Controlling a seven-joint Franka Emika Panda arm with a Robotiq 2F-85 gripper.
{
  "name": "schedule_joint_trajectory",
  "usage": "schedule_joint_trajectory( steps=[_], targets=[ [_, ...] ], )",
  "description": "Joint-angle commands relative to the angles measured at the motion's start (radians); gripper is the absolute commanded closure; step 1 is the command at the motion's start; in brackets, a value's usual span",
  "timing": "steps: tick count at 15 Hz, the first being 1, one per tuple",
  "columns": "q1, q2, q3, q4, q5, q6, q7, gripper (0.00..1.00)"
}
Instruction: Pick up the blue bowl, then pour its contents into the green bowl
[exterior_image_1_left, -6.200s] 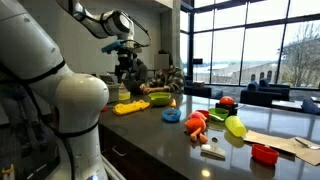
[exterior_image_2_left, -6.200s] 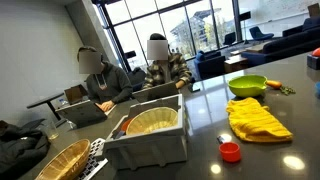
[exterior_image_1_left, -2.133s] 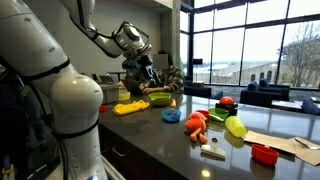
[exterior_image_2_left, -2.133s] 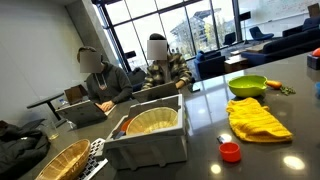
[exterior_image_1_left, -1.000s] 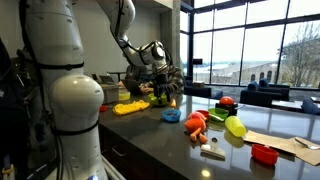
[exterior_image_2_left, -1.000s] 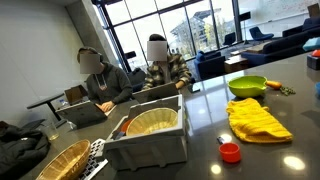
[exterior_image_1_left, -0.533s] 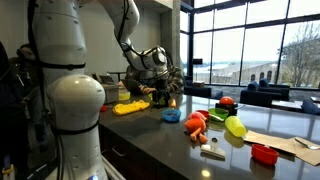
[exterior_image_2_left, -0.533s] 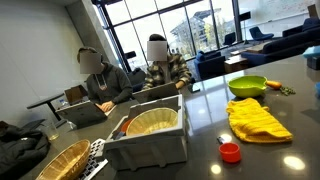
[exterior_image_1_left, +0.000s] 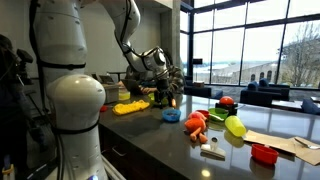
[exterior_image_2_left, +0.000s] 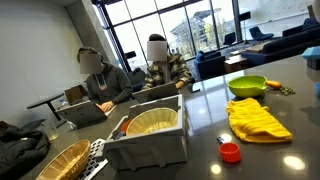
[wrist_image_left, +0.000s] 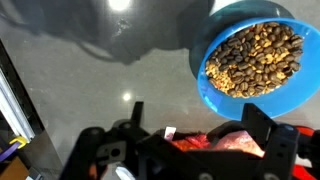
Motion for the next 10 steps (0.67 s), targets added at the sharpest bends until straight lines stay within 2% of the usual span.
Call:
schedule_joint_trajectory(
  steps=[1, 7, 10],
  targets=[
    [0.029, 0.055, -0.012, -0.029, -0.047, 0.059, 0.102, 0.00],
    [0.059, 0.150, -0.044, -0.044, -0.052, 0.094, 0.143, 0.00],
    [0.069, 0.155, -0.060, -0.036, -0.050, 0.095, 0.139, 0.00]
  ],
)
